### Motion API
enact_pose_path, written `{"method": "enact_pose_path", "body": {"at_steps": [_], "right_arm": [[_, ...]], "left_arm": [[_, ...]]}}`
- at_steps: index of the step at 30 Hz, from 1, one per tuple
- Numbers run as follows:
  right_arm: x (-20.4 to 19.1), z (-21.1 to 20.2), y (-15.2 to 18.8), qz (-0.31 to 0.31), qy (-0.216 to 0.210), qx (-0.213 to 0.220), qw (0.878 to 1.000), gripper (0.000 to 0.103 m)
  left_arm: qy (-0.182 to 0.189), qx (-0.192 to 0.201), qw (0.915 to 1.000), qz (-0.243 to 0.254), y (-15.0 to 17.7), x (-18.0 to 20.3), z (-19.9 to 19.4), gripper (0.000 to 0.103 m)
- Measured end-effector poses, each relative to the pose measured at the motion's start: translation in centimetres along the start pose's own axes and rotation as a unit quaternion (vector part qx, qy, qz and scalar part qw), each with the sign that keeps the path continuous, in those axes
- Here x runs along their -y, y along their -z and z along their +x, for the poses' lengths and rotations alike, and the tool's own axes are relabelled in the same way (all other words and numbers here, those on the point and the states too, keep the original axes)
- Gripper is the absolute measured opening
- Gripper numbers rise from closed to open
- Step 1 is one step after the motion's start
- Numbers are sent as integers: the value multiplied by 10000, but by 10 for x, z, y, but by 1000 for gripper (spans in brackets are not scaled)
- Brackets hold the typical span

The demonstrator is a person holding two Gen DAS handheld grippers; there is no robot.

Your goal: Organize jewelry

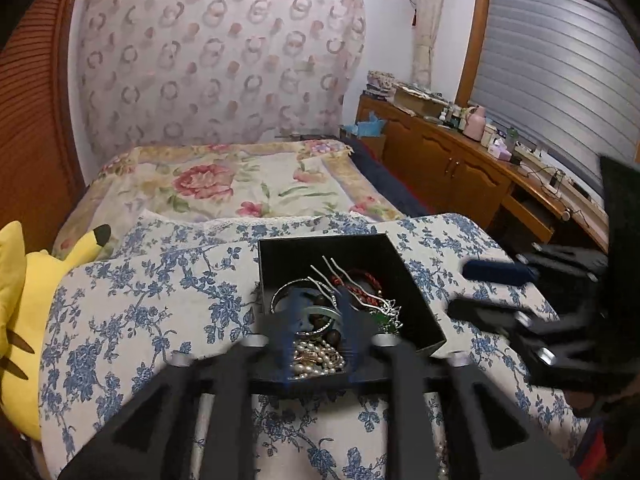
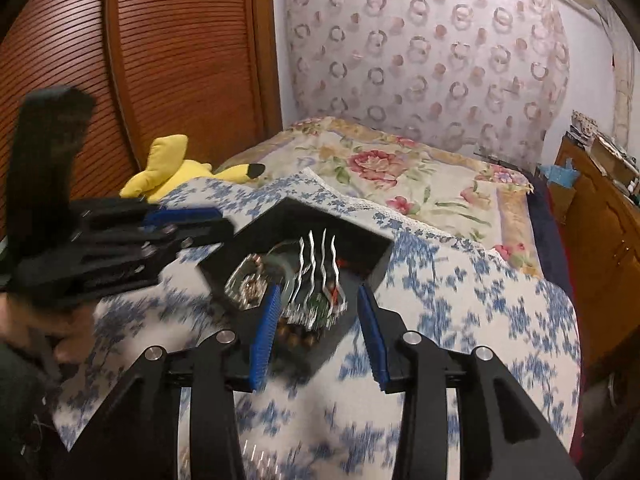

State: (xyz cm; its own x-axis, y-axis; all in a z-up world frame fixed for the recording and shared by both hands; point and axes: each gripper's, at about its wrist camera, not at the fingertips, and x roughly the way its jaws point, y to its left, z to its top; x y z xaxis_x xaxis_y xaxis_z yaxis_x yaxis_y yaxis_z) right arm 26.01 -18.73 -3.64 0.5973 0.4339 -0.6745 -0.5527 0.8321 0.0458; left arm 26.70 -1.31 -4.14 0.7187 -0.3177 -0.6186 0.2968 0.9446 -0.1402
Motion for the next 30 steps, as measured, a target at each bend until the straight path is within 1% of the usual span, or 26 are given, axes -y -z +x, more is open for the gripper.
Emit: {"method": "enact_pose_path", "body": {"at_steps": [1,4,7,8,10,13,17,22,23,25,29,30], "right_arm": [[-1,-6,6,-19,-8,22,10000,43],[-7,-26,33,-47,-93,39,9999,43],[-17,-40,67,-136,-198,-118,9996,42],[-19,-41,74,-143,-232,-161,9995,40],[-27,-40,95,-202,-251,-390,9987,30],[-36,-36,114,-229,-301,-589,9975,24],[-39,-32,125,-205,-373,-736,9964,18],[-41,-24,132,-273,-254,-920,9951,13],[-41,-22,132,-276,-223,-935,9950,12],[-41,-22,132,-354,-127,-924,9950,6],[-42,-23,133,-482,-56,-922,9946,5],[-41,-24,132,-469,-39,-898,9948,0]], "left_arm": [[26,58,10000,27,2,2,-3,38],[77,21,9999,95,11,9,-9,38],[178,-52,9996,205,28,17,-18,38],[241,-111,9993,278,37,21,-21,38],[288,-204,9987,364,50,27,-24,39],[350,-402,9974,490,70,34,-25,39],[431,-591,9957,564,89,40,-24,39],[486,-794,9933,687,102,47,-19,39],[513,-842,9926,710,104,49,-18,39],[560,-907,9914,760,107,53,-16,39],[647,-1008,9891,857,111,61,-12,39],[665,-1025,9887,869,111,63,-11,38]]}}
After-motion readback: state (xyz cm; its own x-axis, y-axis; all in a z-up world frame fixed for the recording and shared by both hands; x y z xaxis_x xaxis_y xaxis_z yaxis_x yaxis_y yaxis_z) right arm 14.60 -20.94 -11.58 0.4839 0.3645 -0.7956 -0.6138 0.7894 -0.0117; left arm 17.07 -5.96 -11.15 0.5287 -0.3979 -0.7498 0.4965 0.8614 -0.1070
